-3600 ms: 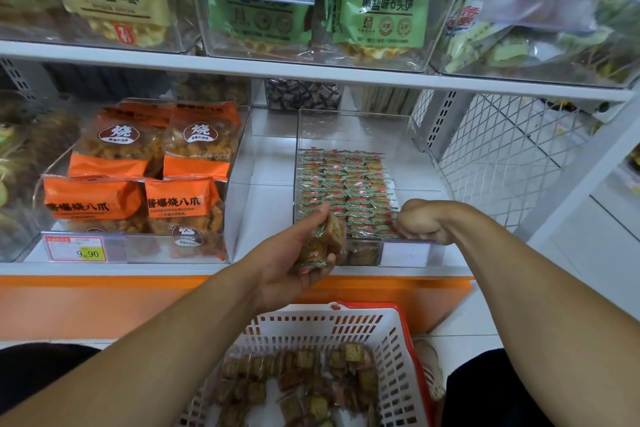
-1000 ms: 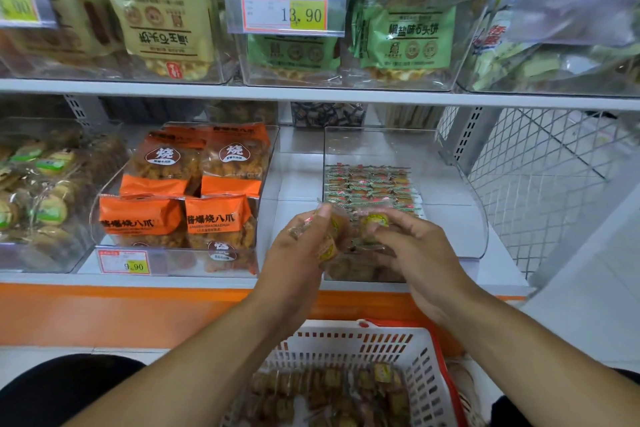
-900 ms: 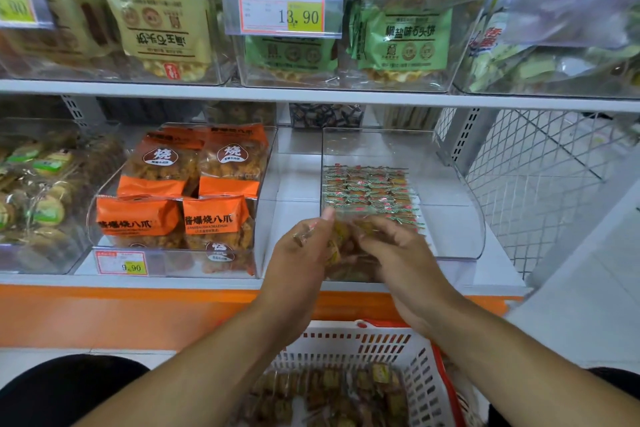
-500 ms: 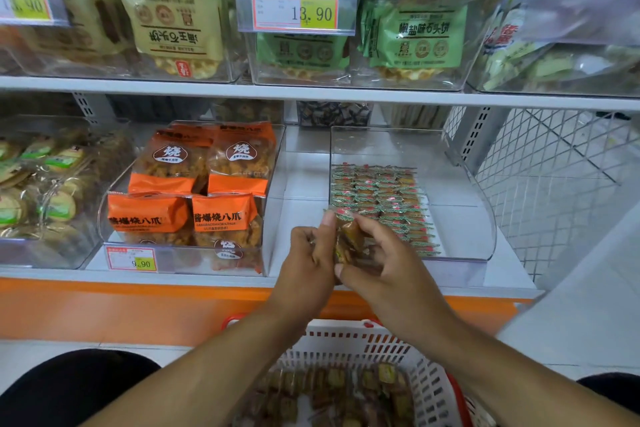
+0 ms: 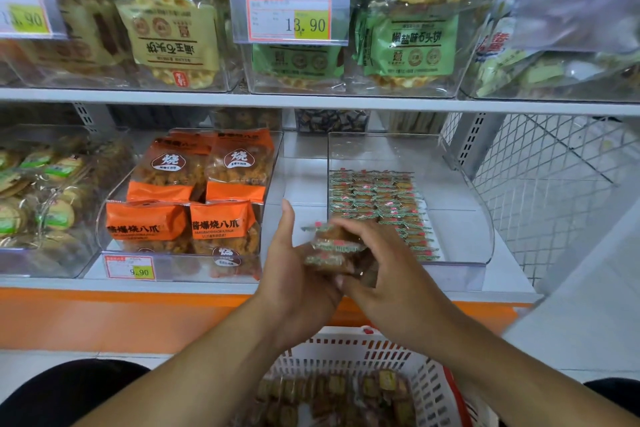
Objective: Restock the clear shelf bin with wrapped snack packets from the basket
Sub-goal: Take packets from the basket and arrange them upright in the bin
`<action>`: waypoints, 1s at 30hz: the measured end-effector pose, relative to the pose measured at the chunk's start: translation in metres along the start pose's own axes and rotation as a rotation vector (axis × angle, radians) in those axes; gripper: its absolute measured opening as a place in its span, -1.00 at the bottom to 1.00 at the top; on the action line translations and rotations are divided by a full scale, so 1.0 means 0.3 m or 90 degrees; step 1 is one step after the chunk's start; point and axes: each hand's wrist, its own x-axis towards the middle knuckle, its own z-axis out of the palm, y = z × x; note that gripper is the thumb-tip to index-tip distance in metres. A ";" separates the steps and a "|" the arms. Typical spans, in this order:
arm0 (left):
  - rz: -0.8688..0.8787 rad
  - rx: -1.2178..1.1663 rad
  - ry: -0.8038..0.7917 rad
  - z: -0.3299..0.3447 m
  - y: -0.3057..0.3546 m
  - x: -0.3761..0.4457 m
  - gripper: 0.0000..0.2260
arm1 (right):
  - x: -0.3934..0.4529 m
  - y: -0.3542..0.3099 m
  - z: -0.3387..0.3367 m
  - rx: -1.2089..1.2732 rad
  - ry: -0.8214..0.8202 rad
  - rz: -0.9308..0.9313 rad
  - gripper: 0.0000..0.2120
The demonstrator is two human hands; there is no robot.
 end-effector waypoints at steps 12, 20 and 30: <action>-0.095 0.073 0.067 0.017 0.003 0.024 -0.42 | 0.020 0.007 -0.044 0.090 -0.098 0.003 -0.53; -0.014 0.106 0.150 0.037 -0.025 0.041 -0.42 | 0.007 -0.004 -0.035 -0.159 -0.094 -0.055 -0.27; -0.018 0.141 0.114 0.060 -0.003 0.128 -0.47 | 0.041 0.001 -0.107 -0.297 -0.035 -0.075 -0.25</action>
